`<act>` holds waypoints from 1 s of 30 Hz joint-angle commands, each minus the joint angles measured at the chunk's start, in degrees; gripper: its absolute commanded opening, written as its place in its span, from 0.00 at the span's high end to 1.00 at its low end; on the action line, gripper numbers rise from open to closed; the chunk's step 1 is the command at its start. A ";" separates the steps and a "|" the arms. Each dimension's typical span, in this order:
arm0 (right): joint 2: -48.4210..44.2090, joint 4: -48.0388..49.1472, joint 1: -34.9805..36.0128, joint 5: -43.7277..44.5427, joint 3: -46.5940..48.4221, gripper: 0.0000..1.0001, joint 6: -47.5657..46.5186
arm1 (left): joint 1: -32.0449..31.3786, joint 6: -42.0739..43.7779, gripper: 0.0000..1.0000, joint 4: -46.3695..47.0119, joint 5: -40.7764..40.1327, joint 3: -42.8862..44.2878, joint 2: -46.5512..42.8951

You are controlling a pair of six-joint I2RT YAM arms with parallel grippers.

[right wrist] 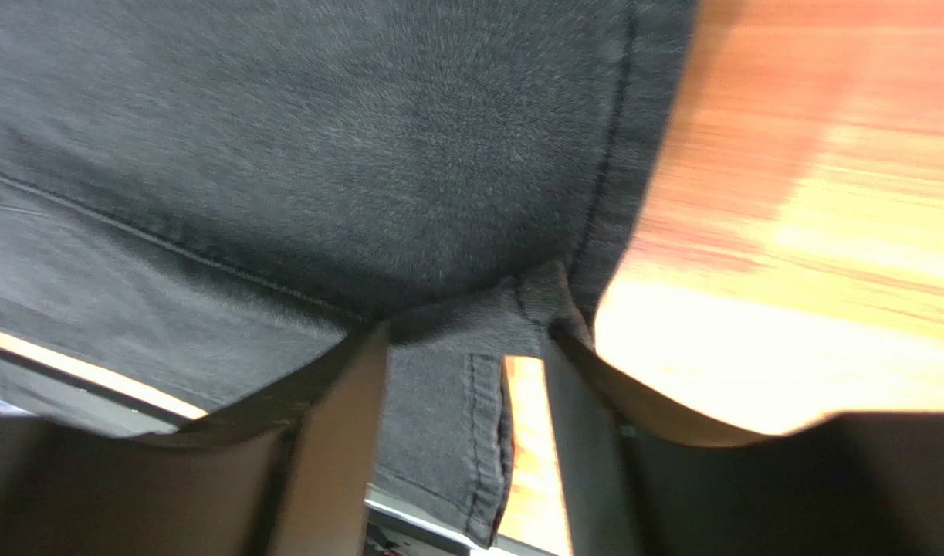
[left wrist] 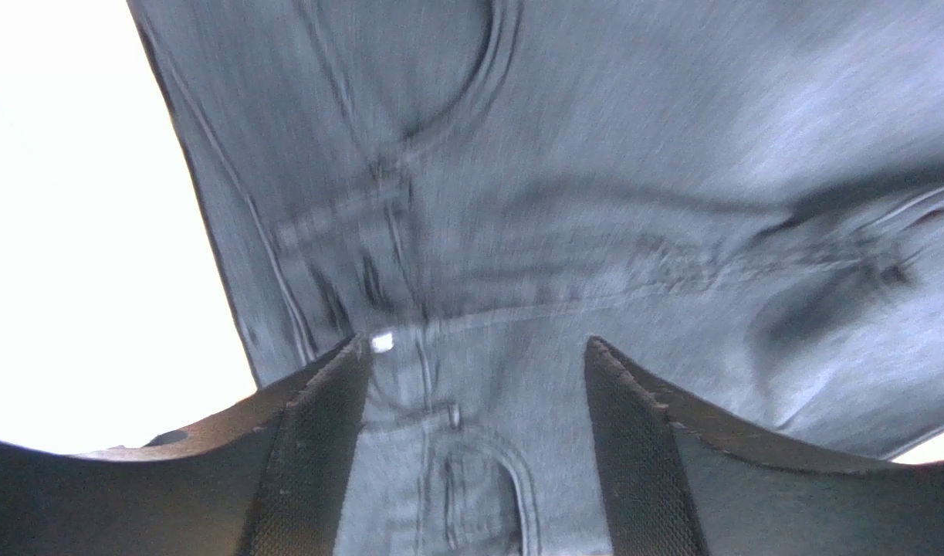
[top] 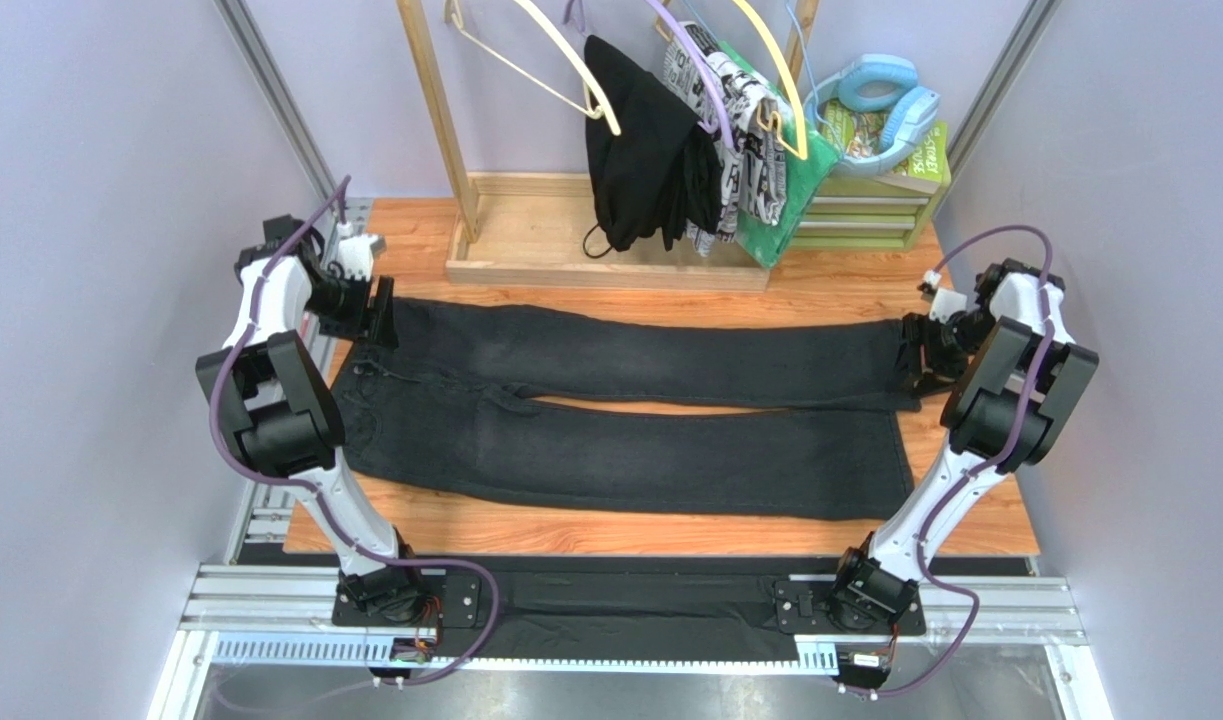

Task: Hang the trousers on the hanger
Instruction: Move the trousers to the center of the board

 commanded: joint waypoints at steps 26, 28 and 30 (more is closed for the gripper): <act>15.57 9.48 12.35 4.55 20.75 0.42 -3.86 | -9.77 35.11 0.23 4.08 2.58 23.24 25.64; 15.31 8.86 12.27 4.64 19.52 0.52 -5.79 | -9.86 34.76 0.27 4.08 1.44 22.01 25.29; 14.60 7.99 12.35 5.08 19.08 0.61 -6.59 | -9.86 34.50 0.40 3.64 0.21 20.43 24.33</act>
